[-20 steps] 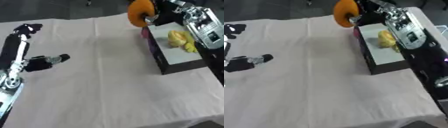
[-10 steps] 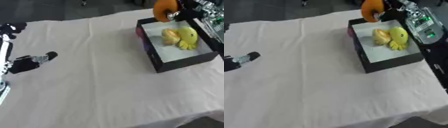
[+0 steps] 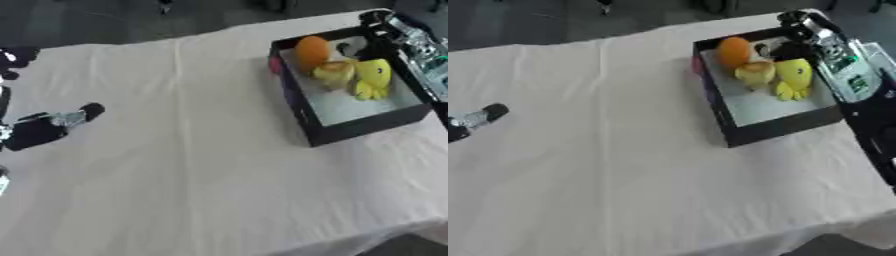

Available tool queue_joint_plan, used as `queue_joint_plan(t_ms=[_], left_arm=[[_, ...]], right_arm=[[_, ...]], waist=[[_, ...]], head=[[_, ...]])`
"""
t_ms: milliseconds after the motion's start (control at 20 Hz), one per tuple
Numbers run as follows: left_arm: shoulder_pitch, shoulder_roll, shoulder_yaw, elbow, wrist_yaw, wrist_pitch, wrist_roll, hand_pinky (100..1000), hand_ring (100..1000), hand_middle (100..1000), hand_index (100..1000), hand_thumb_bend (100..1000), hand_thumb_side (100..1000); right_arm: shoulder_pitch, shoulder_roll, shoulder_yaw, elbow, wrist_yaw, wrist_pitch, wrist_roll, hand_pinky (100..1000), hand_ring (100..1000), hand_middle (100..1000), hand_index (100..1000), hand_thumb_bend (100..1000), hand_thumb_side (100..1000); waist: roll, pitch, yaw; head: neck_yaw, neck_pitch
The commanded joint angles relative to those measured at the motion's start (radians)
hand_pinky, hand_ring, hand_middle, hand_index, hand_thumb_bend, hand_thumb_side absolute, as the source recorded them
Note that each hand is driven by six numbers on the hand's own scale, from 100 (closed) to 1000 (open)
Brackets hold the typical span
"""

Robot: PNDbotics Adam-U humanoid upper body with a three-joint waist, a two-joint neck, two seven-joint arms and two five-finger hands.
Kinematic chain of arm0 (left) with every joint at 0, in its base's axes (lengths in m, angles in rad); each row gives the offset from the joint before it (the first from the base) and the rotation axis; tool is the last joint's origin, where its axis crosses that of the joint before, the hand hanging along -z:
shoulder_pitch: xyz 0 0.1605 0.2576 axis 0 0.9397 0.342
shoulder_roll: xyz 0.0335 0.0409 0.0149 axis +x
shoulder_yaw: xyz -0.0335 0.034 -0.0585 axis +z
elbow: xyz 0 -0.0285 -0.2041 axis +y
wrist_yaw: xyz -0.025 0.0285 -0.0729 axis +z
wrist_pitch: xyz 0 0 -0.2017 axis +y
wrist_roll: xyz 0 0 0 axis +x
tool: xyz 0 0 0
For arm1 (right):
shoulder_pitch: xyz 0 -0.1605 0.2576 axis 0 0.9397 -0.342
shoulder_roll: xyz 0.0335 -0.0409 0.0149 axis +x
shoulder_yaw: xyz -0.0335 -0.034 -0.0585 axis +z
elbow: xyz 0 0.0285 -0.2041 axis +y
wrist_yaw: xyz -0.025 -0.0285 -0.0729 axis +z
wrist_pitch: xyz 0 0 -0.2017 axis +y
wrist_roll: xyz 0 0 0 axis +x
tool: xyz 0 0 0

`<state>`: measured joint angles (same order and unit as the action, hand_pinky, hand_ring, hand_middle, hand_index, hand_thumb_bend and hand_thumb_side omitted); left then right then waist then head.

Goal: Pick up the objects with one hand, pass them to the other hand, and then place them into the box on the other side of the table.

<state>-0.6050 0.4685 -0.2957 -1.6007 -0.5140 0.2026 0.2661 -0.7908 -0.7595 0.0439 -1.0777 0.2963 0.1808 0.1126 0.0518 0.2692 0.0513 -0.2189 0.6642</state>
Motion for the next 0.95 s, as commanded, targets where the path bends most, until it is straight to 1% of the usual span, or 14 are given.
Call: queue_joint_plan(t_ms=[50, 200, 250, 300, 400, 450, 500, 550, 600, 650, 700, 750, 900, 950], left_arm=[[-0.005, 0.030, 0.018, -0.019, 0.006, 0.000, 0.006, 737, 750, 707, 822, 875, 519], [0.002, 0.030, 0.026, -0.021, 0.010, 0.002, 0.012, 736, 750, 706, 821, 872, 518], [0.007, 0.028, 0.033, -0.025, 0.014, 0.003, 0.018, 734, 748, 704, 821, 865, 514], [0.012, 0.027, 0.042, -0.031, 0.021, 0.004, 0.028, 730, 746, 701, 819, 855, 510], [0.033, 0.025, 0.071, -0.053, 0.048, 0.007, 0.058, 726, 743, 699, 819, 829, 505], [0.049, 0.022, 0.093, -0.067, 0.075, 0.006, 0.078, 726, 741, 703, 820, 766, 498], [0.067, 0.018, 0.119, -0.083, 0.114, 0.003, 0.104, 726, 742, 705, 822, 747, 499], [0.087, 0.013, 0.147, -0.096, 0.162, 0.000, 0.132, 728, 745, 715, 827, 691, 519], [0.107, 0.008, 0.175, -0.106, 0.220, -0.003, 0.161, 729, 747, 717, 829, 685, 523], [0.128, 0.004, 0.204, -0.113, 0.285, -0.007, 0.193, 736, 754, 728, 836, 653, 543], [0.148, 0.004, 0.229, -0.117, 0.349, -0.015, 0.223, 739, 756, 733, 839, 645, 551], [0.168, 0.003, 0.251, -0.118, 0.409, -0.024, 0.249, 740, 765, 746, 850, 616, 576], [0.212, -0.003, 0.305, -0.110, 0.562, -0.062, 0.295, 740, 777, 766, 863, 599, 609], [0.224, -0.006, 0.320, -0.107, 0.602, -0.077, 0.304, 740, 778, 769, 866, 609, 609]], right_arm=[[-0.010, -0.045, -0.027, 0.001, 0.047, -0.003, -0.035, 950, 994, 981, 1000, 214, 630], [-0.005, -0.042, -0.043, -0.016, 0.027, 0.012, -0.083, 948, 992, 989, 1000, 122, 672], [-0.002, -0.037, -0.058, -0.032, -0.007, 0.018, -0.107, 947, 990, 985, 994, 100, 660], [0.006, -0.032, -0.074, -0.056, -0.065, 0.023, -0.141, 936, 978, 972, 976, 100, 647], [0.034, -0.017, -0.109, -0.129, -0.240, 0.008, -0.212, 926, 962, 960, 962, 100, 657], [0.052, -0.010, -0.123, -0.173, -0.347, -0.014, -0.239, 921, 939, 942, 948, 100, 614], [0.072, -0.006, -0.134, -0.216, -0.454, -0.044, -0.259, 922, 938, 941, 947, 100, 600], [0.091, -0.004, -0.140, -0.253, -0.547, -0.072, -0.268, 925, 939, 942, 951, 100, 572], [0.108, -0.003, -0.147, -0.282, -0.622, -0.093, -0.267, 926, 939, 942, 951, 100, 572], [0.123, -0.005, -0.153, -0.306, -0.675, -0.108, -0.264, 925, 932, 930, 946, 100, 483], [0.136, -0.006, -0.159, -0.326, -0.706, -0.117, -0.260, 923, 928, 926, 942, 100, 430], [0.148, -0.006, -0.166, -0.343, -0.719, -0.123, -0.257, 920, 923, 918, 928, 100, 384], [0.175, 0.005, -0.182, -0.384, -0.728, -0.134, -0.248, 914, 912, 904, 906, 100, 375], [0.183, 0.011, -0.188, -0.397, -0.725, -0.138, -0.244, 914, 913, 903, 905, 100, 363]], waist=[[-0.002, -0.018, 0.000], [-0.001, -0.018, 0.000], [-0.001, -0.018, -0.001], [0.000, -0.018, -0.001], [0.001, -0.016, -0.001], [0.002, -0.014, -0.001], [0.003, -0.013, 0.000], [0.003, -0.012, 0.002], [0.003, -0.011, 0.004], [0.003, -0.010, 0.006], [0.003, -0.010, 0.008], [0.003, -0.010, 0.011], [0.001, -0.009, 0.018], [0.000, -0.009, 0.020]], head=[[-0.002, -0.012], [0.002, -0.012], [0.004, -0.011], [0.006, -0.012], [0.010, -0.014], [0.014, -0.015], [0.016, -0.017], [0.019, -0.018], [0.022, -0.019], [0.028, -0.020], [0.034, -0.020], [0.044, -0.020], [0.077, -0.017], [0.086, -0.015]])
